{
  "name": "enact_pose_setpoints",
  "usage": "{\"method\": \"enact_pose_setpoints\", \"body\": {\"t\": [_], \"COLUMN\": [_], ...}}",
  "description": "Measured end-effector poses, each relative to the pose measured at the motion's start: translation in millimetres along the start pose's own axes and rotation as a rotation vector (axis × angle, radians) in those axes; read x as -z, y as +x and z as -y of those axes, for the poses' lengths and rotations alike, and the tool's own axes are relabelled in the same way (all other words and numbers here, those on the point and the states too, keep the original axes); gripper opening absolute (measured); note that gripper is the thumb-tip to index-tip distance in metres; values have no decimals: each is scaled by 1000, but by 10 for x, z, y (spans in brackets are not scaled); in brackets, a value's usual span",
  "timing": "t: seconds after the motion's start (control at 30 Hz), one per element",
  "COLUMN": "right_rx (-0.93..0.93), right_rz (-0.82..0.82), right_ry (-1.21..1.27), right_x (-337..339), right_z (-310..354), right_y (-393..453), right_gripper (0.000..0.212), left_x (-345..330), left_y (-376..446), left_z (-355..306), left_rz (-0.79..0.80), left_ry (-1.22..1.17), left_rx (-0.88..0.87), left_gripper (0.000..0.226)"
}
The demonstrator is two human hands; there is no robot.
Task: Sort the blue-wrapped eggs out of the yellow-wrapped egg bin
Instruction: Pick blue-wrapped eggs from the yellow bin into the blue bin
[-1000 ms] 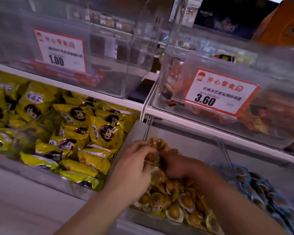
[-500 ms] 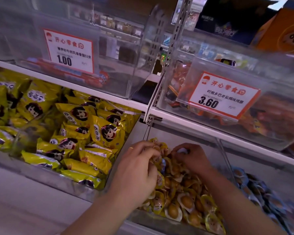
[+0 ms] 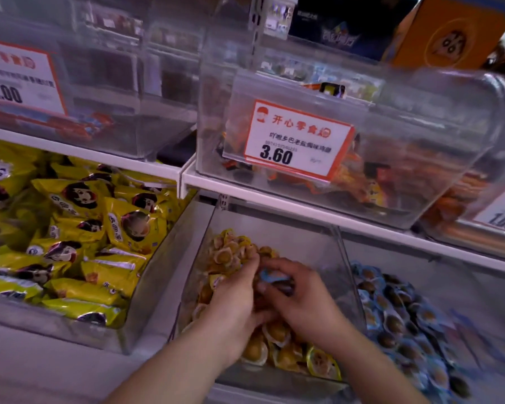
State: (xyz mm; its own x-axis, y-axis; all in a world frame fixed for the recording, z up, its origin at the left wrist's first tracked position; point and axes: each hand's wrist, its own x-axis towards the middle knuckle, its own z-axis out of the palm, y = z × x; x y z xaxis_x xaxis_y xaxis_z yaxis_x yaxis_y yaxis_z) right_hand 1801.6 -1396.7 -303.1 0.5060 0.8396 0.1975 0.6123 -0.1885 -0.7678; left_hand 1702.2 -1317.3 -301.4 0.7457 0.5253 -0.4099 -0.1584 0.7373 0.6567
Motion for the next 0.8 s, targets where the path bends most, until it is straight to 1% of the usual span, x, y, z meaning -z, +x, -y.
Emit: {"method": "enact_pose_setpoints", "body": {"t": [0.07,0.13,0.17,0.2,0.23,0.27,0.3,0.33,0.37,0.43,0.47,0.5,0.53,0.6,0.67,0.73,0.8], "right_rx": [38,6,-34,-78,-112,-123,-122,-120,-130,-161,-150,-121,-85,-60,-142,-234,-258], "right_rz": [142,223,202,145,54,-45,-108,-96,4,337,475,556,593,586,517,411,378], "right_ry": [19,234,366,487,531,465,312,149,25,-168,-285,-400,-503,-702,-882,-937,-906], "right_x": [2,7,23,47,85,130,182,221,239,183,119,41,-36,-159,-183,-154,-145], "right_z": [1,10,12,16,14,0,-31,-56,-83,-152,-198,-238,-270,-359,-453,-526,-562], "right_y": [-85,-124,-120,-109,-86,-53,-13,35,84,191,256,322,389,534,678,789,835], "right_gripper": [57,73,75,72,63,54,47,43,38,30,33,37,40,47,56,61,59], "left_x": [44,53,56,64,79,103,134,175,222,306,350,390,421,475,530,593,623], "left_y": [59,114,134,145,144,126,93,56,10,-114,-156,-176,-192,-221,-240,-244,-249], "left_z": [-41,-23,-13,-13,-31,-78,-144,-213,-285,-415,-457,-485,-507,-540,-572,-593,-605], "left_rz": [1,-21,-62,-112,-151,-163,-155,-140,-120,-63,-52,-55,-67,-83,-100,-119,-115], "left_ry": [-67,-37,11,77,157,233,298,371,457,591,610,614,615,627,659,658,658], "left_rx": [-2,-41,-74,-120,-181,-257,-347,-447,-548,-698,-740,-764,-775,-785,-804,-809,-791], "left_gripper": [30,24,20,17,18,22,25,27,25,18,17,17,19,20,16,19,19]}}
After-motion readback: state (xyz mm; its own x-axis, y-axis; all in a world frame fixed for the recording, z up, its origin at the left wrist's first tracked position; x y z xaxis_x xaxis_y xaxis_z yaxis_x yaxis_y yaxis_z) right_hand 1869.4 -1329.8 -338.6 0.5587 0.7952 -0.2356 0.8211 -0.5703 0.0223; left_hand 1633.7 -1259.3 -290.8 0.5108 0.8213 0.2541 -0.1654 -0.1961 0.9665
